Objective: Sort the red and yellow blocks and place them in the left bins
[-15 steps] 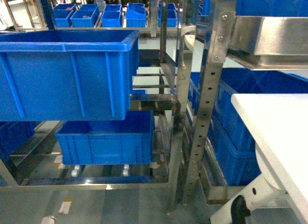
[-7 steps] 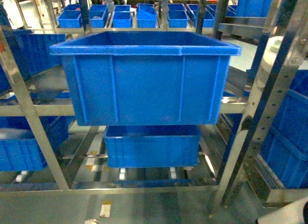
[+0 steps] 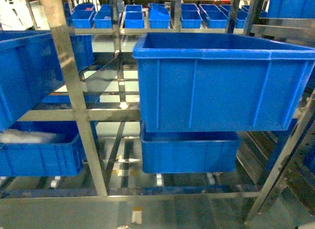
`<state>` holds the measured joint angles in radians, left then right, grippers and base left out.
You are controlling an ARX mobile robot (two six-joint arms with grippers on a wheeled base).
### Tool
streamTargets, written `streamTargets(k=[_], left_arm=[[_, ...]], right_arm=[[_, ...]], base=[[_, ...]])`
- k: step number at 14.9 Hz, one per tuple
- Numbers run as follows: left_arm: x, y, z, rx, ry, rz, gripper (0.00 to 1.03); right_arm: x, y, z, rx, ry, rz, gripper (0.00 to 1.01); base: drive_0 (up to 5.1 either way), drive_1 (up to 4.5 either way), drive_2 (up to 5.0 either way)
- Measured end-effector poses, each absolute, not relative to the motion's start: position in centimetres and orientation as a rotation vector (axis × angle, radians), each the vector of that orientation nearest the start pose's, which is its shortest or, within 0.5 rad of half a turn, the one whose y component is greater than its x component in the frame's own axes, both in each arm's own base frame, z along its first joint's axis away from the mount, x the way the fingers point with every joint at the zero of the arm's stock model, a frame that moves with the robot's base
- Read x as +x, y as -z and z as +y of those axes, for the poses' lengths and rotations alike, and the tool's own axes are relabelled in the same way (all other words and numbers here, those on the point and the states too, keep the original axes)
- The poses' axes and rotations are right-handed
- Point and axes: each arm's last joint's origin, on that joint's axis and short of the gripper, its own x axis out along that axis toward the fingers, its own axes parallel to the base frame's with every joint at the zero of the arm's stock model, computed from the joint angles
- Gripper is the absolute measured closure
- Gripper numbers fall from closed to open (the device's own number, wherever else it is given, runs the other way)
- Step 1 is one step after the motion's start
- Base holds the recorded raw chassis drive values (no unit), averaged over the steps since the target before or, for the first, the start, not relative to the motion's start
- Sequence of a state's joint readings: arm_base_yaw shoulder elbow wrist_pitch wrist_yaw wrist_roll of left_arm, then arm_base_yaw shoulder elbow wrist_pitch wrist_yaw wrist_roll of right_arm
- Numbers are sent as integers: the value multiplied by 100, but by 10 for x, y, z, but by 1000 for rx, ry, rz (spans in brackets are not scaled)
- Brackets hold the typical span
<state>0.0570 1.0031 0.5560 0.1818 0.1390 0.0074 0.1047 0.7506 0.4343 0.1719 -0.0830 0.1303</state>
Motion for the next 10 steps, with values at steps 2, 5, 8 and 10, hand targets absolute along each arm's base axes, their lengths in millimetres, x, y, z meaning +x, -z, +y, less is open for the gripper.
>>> streamTargets(k=[2, 5, 8, 10], left_arm=[[218, -249, 8, -19, 83, 265, 75], [218, -249, 8, -19, 83, 265, 75], [218, -249, 10, -19, 73, 265, 75], [217, -248, 8, -19, 83, 265, 75]], right_arm=[[173, -251, 21, 128, -178, 155, 74], [173, -250, 21, 128, -178, 157, 74], [173, -250, 22, 128, -188, 160, 74], [172, -252, 22, 128, -187, 150, 74]], base=[[-499, 246, 246], [-494, 249, 249], [0, 0, 0], [10, 437, -418]])
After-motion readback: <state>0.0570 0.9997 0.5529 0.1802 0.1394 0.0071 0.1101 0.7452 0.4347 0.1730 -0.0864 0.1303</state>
